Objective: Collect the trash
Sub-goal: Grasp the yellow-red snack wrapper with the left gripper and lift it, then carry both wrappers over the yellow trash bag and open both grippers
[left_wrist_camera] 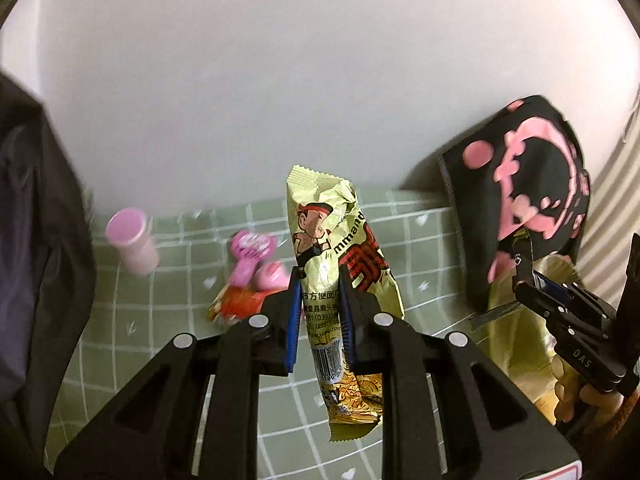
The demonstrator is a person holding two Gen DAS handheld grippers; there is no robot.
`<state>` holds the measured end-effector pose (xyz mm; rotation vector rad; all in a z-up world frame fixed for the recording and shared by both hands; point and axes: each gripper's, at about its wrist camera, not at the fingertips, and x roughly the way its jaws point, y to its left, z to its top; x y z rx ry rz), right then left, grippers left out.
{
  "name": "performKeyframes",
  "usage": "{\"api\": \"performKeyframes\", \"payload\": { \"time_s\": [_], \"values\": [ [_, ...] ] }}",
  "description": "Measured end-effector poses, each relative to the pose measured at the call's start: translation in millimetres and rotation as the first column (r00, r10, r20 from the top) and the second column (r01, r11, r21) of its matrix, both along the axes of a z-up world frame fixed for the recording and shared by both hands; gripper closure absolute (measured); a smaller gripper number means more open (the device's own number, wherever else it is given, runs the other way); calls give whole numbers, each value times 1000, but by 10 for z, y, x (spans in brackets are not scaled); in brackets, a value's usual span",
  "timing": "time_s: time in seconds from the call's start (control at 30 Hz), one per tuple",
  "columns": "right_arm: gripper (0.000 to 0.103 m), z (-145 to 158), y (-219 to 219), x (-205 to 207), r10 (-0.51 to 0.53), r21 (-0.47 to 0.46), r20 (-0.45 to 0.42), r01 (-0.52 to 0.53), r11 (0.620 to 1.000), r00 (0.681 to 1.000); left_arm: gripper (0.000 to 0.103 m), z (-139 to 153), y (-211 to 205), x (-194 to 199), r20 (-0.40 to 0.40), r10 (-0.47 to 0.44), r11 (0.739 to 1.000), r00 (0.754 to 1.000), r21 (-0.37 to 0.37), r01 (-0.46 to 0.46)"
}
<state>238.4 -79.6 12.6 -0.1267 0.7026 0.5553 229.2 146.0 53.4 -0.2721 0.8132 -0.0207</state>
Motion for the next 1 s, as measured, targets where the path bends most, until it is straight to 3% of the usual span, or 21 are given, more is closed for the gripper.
{"api": "performKeyframes", "payload": {
  "time_s": [0.2, 0.43, 0.77, 1.0],
  "values": [
    [73, 220, -337, -36, -101, 3, 47, 101, 995, 994, 87, 116, -234, 183, 35, -95, 994, 995, -45, 96],
    [73, 355, -803, -121, -238, 4, 87, 239, 971, 967, 87, 200, -658, 339, 69, -233, 968, 970, -76, 238],
    [73, 304, -1592, -252, -428, 34, 54, 427, 904, 902, 87, 290, -1530, 539, 100, -439, 890, 893, -87, 447],
    [73, 145, -1851, -231, -486, 0, 25, 487, 874, 873, 87, 364, -1987, 537, 126, -531, 838, 838, -62, 541]
  ]
}}
